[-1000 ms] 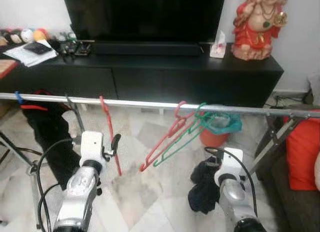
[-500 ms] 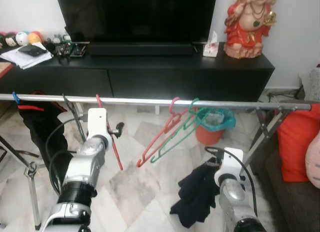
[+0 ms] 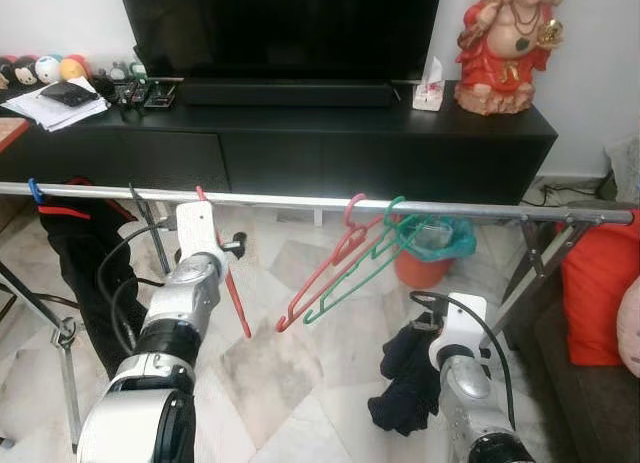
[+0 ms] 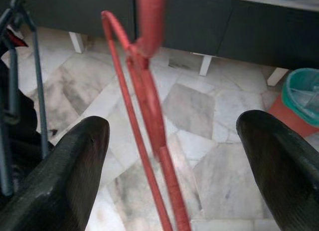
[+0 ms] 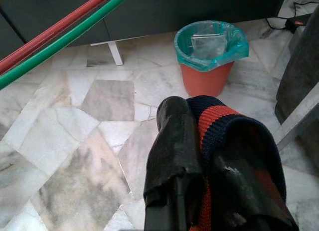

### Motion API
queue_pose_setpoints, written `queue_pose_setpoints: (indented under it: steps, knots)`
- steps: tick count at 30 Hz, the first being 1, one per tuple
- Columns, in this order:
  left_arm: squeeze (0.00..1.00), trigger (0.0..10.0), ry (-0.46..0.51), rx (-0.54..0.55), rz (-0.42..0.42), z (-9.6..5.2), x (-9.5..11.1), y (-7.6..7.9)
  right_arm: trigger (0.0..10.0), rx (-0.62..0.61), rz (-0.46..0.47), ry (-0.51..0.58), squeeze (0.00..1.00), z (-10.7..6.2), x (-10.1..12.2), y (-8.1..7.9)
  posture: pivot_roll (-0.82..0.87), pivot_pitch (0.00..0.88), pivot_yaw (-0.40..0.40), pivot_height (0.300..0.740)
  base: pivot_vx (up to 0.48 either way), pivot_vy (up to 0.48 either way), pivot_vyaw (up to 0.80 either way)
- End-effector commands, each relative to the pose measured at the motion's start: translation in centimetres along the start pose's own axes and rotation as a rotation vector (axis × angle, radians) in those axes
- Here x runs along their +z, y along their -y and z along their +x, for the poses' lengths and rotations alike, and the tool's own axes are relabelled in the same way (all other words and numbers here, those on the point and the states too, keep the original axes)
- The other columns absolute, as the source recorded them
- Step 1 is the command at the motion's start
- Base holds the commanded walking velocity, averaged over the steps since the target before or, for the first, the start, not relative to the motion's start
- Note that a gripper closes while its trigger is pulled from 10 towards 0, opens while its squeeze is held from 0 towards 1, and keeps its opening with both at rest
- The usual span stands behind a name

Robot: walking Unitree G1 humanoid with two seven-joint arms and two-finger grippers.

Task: Hang hanger

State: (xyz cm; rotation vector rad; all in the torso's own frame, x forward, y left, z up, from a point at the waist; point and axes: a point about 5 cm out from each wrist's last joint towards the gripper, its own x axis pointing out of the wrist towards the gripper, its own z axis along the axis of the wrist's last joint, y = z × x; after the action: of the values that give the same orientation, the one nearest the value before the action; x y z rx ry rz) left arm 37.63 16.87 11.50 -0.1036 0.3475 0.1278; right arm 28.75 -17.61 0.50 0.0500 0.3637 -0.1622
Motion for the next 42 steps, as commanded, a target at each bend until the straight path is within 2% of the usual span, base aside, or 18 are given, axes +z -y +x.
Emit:
queue_pose_setpoints:
  steps: [1, 6, 13, 21, 29, 30, 31, 32, 36, 42]
  knots:
    - [0.00, 10.0, -0.004, 0.020, 0.007, 0.2, 0.1, 0.1, 10.0, 0.007, 0.007, 0.033, 0.00, 0.2, 0.7, -0.2, -0.06, 0.000, 0.020, 0.740, 0.000, 0.000, 0.00]
    - [0.00, 10.0, -0.020, 0.051, 0.044, 0.5, -0.6, -0.1, 10.0, 0.012, 0.010, 0.041, 0.00, 0.1, 0.8, -0.4, -0.06, 0.000, 0.021, 0.740, 0.000, 0.000, 0.00]
    - [0.00, 10.0, -0.036, 0.069, 0.047, 0.5, -2.0, 0.1, 10.0, 0.014, 0.019, 0.055, 0.00, -0.1, 0.8, -0.4, -0.07, 0.000, 0.017, 0.740, 0.000, 0.000, 0.00]
    - [0.00, 10.0, -0.010, 0.073, 0.026, 0.5, -2.1, 0.4, 10.0, 0.023, 0.021, 0.054, 0.00, -0.2, 0.6, -0.5, -0.07, 0.000, 0.014, 0.740, 0.000, 0.000, 0.00]
    - [0.00, 10.0, -0.011, 0.112, 0.081, 0.5, -2.3, 0.0, 10.0, 0.032, 0.029, 0.062, 0.00, -0.4, 0.5, -0.6, -0.08, 0.000, 0.013, 0.740, 0.000, 0.000, 0.00]
    - [0.00, 2.4, -0.009, 0.113, 0.071, 0.5, -2.3, -0.1, 10.0, 0.036, 0.028, 0.061, 0.00, -0.4, 0.5, -0.6, -0.08, 0.000, 0.012, 0.740, 0.000, 0.000, 0.00]
    - [0.00, 2.4, -0.010, 0.112, 0.065, 0.5, -2.3, -0.1, 10.0, 0.038, 0.027, 0.059, 0.00, -0.4, 0.5, -0.6, -0.08, 0.000, 0.012, 0.740, 0.000, 0.000, 0.00]
    - [0.00, 0.0, -0.010, 0.113, 0.046, 0.5, -2.3, -0.2, 10.0, 0.040, 0.026, 0.059, 0.00, -0.4, 0.5, -0.6, -0.08, 0.000, 0.012, 0.740, 0.000, 0.000, 0.00]
    - [0.00, 0.0, -0.008, 0.113, 0.032, 0.5, -2.3, -0.3, 10.0, 0.041, 0.027, 0.065, 0.00, -0.4, 0.6, -0.6, -0.08, 0.000, 0.012, 0.740, 0.000, 0.000, 0.00]
    - [0.00, 0.0, -0.003, 0.094, 0.053, 0.6, -2.2, -0.2, 10.0, 0.049, 0.025, 0.062, 0.00, -0.5, 0.5, -0.7, -0.08, 0.000, 0.009, 0.740, 0.000, 0.000, 0.00]
